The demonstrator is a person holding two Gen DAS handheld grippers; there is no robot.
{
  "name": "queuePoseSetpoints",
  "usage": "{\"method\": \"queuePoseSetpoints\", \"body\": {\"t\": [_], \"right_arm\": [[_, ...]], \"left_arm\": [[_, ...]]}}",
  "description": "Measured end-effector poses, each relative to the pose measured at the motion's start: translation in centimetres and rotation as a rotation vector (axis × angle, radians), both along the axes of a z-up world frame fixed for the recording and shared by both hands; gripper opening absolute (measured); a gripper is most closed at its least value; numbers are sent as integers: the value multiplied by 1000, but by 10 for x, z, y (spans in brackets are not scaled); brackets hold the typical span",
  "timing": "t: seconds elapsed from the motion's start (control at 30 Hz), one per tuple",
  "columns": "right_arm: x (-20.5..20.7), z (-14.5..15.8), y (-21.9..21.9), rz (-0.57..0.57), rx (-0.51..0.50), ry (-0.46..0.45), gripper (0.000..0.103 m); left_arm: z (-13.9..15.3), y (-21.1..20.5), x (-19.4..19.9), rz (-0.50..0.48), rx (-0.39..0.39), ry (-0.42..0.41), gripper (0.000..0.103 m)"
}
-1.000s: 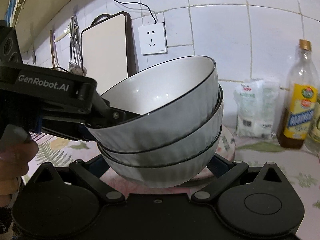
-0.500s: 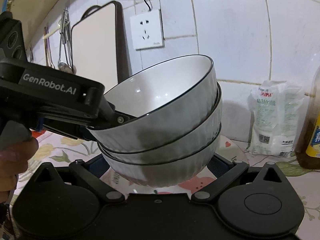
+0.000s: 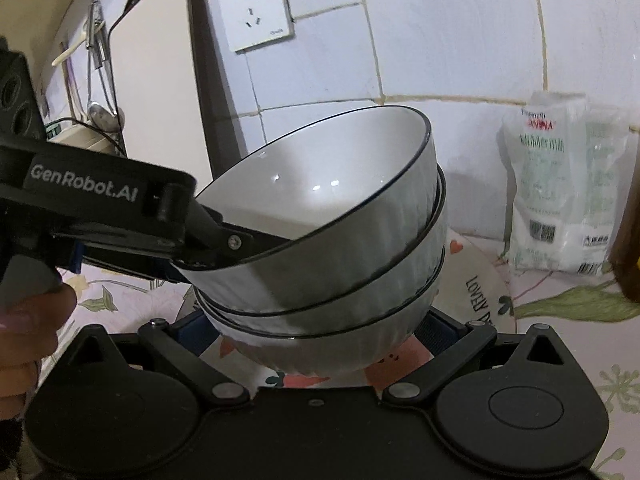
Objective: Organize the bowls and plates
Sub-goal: 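Carry the white bowl stack onto the Lovely Bear plate stack with the left tool, then open the left tool and withdraw from the bowl stack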
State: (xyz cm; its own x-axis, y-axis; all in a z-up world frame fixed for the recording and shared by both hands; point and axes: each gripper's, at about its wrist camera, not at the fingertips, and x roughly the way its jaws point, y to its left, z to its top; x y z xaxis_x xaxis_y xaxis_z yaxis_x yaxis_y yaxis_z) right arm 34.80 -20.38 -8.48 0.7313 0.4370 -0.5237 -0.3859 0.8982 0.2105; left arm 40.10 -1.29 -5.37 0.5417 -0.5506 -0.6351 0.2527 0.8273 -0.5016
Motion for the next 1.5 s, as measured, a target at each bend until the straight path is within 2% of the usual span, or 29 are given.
{"method": "queuePoseSetpoints", "body": {"t": [0.23,0.33,0.53,0.87,0.97,1.13,1.33,1.5], "right_arm": [[2,-1,3,3,-26,7,103],[4,-2,4,-2,-44,41,103],[3,1,8,-13,-65,56,102],[-51,22,8,-114,-164,-26,103],[-69,32,6,-140,-169,-19,103],[-99,49,-10,-143,-97,-24,103],[-140,62,-29,-205,26,-115,103],[-161,71,-35,-212,34,-101,103]], "left_arm": [[-2,0,2,4,-10,10,55],[-3,6,2,21,-59,44,54],[3,8,-5,39,-62,58,55],[43,9,-56,87,51,-114,60],[54,9,-77,78,79,-161,63],[72,13,-117,67,116,-233,67],[87,18,-167,75,198,-331,72],[94,26,-205,94,243,-383,79]]}}
